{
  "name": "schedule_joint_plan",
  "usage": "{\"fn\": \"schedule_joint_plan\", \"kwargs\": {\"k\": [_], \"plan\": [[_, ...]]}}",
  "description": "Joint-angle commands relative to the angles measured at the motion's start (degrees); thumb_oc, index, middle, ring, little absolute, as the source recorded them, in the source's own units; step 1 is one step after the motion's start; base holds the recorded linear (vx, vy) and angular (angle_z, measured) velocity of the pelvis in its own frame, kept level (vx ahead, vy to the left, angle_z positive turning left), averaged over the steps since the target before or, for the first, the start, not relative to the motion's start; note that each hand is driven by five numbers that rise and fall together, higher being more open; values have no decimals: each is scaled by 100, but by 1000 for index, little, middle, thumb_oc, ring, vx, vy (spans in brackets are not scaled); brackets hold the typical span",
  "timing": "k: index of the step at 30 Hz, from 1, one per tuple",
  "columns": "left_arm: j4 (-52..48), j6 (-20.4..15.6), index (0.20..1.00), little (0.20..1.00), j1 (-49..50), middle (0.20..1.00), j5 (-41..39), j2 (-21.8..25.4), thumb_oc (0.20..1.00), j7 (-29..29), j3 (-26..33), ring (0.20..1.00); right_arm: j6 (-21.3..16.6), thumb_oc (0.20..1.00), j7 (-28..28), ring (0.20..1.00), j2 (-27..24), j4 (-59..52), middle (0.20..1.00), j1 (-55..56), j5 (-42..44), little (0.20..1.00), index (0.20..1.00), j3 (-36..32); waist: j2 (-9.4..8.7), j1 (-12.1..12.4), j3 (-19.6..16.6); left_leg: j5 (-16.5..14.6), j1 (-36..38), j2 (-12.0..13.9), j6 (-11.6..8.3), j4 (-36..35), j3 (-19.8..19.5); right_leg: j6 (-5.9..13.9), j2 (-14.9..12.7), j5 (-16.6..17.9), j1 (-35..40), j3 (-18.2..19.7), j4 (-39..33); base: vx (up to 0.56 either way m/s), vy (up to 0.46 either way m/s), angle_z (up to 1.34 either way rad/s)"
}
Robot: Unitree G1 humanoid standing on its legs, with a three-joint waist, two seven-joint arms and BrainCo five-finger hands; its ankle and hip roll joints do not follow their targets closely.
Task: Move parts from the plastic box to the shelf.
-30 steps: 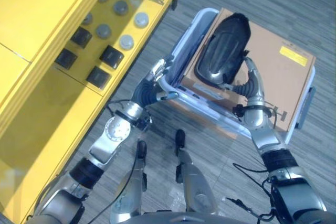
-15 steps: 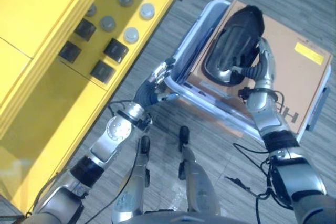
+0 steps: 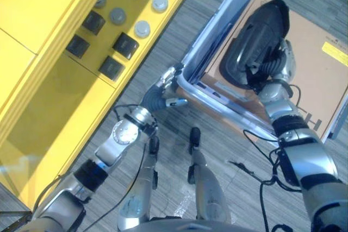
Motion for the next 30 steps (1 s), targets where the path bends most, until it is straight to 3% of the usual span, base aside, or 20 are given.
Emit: {"fn": "schedule_joint_plan", "kwargs": {"k": [1, 4, 8, 16, 22, 25, 30], "plan": [[-328, -206, 1000, 1000, 2, 1000, -35, 167, 1000, -79, -84, 1000, -108, 200, 493, 200, -75, 859, 200, -528, 923, 200, 200, 684, -116, 0, -98, -786, -335, -310, 280, 520, -141, 355, -64, -511, -4, 490, 130, 0, 0, 0], [-329, -153, 1000, 1000, 26, 1000, 36, 215, 1000, -163, -89, 1000, -99, 200, 916, 200, -21, 1431, 200, -753, 1294, 200, 200, 848, -120, 27, -108, -768, -311, -302, 262, 491, -122, 358, -59, -508, 13, 471, 111, 9, 3, 3], [-373, -72, 1000, 1000, 99, 1000, 109, 262, 1000, -184, 19, 1000, -68, 200, 1047, 200, 8, 1710, 200, -862, 1418, 200, 200, 880, -130, 24, -143, -755, -243, -284, 250, 437, -105, 369, -53, -505, 64, 477, 83, 5, 1, 1], [-401, -13, 1000, 1000, 238, 1000, 169, 330, 1000, -276, 266, 1000, -54, 200, 1296, 200, -158, 1426, 200, -518, 1356, 200, 200, 888, -250, -80, -285, -835, -29, -235, 255, 398, -40, 368, -19, -561, 235, 522, 67, 6, -4, 0], [-425, 62, 1000, 1000, 288, 1000, 582, 545, 1000, -457, 587, 1000, -172, 200, 1374, 200, -726, -961, 200, 763, 271, 200, 200, 674, -479, -309, -543, -1089, 358, -143, 311, 444, 169, 377, 80, -638, 501, 705, 76, 48, -17, -16], [-254, 144, 1000, 1000, 176, 1000, 920, 538, 1000, -508, 616, 1000, -102, 200, 1507, 200, -1094, -2301, 200, 1679, -447, 200, 200, 187, -537, -386, -674, -1193, 577, -107, 364, 431, 299, 409, 147, -668, 636, 824, 68, 48, -8, -45], [41, 225, 1000, 1000, 65, 1000, 1180, 350, 1000, -597, 628, 1000, -169, 200, 1607, 200, -1495, -3540, 200, 2833, -1292, 200, 200, -641, -542, -524, -979, -1292, 927, -42, 413, 358, 454, 454, 181, -724, 831, 950, 61, 68, -8, -30]]}}
